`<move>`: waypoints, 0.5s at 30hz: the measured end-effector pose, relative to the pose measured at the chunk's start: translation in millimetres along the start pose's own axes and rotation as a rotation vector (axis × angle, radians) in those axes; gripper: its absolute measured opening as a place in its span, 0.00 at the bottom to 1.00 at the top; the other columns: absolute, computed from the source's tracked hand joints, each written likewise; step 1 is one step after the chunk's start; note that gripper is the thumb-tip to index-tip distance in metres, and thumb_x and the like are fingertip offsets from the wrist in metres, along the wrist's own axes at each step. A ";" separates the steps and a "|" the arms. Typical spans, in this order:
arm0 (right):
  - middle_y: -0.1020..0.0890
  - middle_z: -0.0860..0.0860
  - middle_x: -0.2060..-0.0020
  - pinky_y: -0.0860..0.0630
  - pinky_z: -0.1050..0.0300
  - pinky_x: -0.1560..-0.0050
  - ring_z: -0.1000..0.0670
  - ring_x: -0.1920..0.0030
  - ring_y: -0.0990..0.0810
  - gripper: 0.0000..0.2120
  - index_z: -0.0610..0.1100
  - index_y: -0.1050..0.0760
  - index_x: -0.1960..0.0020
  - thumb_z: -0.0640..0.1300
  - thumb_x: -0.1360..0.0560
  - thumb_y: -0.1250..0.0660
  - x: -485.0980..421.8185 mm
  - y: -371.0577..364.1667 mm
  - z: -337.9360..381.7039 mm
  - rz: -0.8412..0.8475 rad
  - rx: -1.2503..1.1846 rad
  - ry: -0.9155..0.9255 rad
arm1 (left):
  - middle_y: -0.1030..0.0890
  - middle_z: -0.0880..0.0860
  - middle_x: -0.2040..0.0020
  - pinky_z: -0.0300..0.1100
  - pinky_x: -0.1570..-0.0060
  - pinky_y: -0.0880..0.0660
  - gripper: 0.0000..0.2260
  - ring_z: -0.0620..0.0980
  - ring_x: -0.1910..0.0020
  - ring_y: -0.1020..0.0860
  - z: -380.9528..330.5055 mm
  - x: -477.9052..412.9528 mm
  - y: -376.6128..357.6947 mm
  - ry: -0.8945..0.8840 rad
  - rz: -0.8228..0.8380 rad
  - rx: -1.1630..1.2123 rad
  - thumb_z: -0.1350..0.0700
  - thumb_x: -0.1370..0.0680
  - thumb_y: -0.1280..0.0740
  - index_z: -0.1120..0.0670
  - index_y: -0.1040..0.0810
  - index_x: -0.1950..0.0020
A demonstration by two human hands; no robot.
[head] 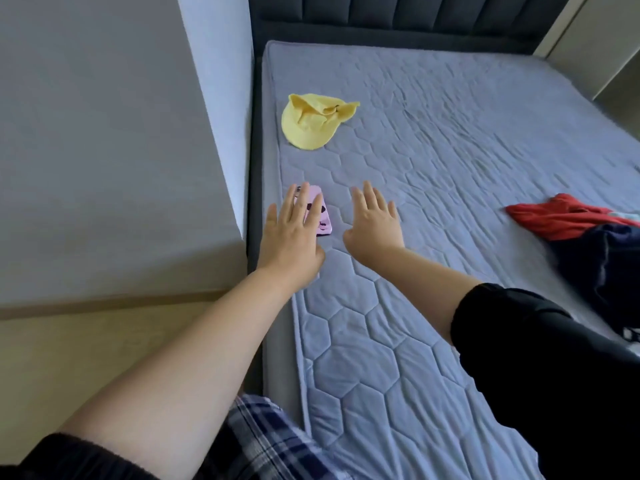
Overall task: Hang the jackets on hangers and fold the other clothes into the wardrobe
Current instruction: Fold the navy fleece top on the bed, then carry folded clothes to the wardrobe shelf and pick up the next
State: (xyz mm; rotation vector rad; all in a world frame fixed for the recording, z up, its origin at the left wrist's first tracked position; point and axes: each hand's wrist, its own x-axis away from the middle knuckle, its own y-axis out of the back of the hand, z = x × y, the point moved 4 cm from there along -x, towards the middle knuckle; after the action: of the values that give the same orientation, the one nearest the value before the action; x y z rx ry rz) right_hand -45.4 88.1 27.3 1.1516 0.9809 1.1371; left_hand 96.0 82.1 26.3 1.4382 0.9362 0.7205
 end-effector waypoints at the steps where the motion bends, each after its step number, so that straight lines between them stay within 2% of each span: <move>1: 0.53 0.44 0.22 0.54 0.45 0.24 0.46 0.23 0.55 0.34 0.41 0.52 0.23 0.42 0.24 0.41 11.8 -1.7 -12.0 0.012 0.001 0.014 | 0.60 0.55 0.21 0.55 0.26 0.54 0.36 0.54 0.23 0.61 -13.0 7.8 -0.8 0.006 0.014 -0.006 0.52 0.22 0.38 0.55 0.56 0.21; 9: 0.54 0.44 0.22 0.55 0.44 0.24 0.45 0.23 0.55 0.35 0.42 0.56 0.22 0.43 0.23 0.41 76.8 7.6 -125.9 0.013 -0.028 -0.015 | 0.60 0.55 0.21 0.55 0.27 0.53 0.36 0.54 0.22 0.59 -134.2 6.0 -20.2 -0.053 0.085 -0.115 0.51 0.22 0.38 0.55 0.57 0.21; 15: 0.52 0.44 0.22 0.55 0.41 0.25 0.44 0.23 0.54 0.35 0.42 0.53 0.23 0.46 0.23 0.39 132.6 -14.7 -247.0 0.001 -0.006 -0.215 | 0.61 0.53 0.21 0.54 0.26 0.53 0.37 0.53 0.22 0.59 -248.2 16.2 -71.1 -0.167 0.192 -0.062 0.50 0.22 0.38 0.53 0.58 0.21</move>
State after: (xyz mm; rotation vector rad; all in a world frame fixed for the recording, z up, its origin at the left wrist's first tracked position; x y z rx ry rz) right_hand -260.8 259.6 -27.8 1.2414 0.8102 0.9928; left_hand -120.5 215.0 -22.5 1.5218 0.6480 0.7501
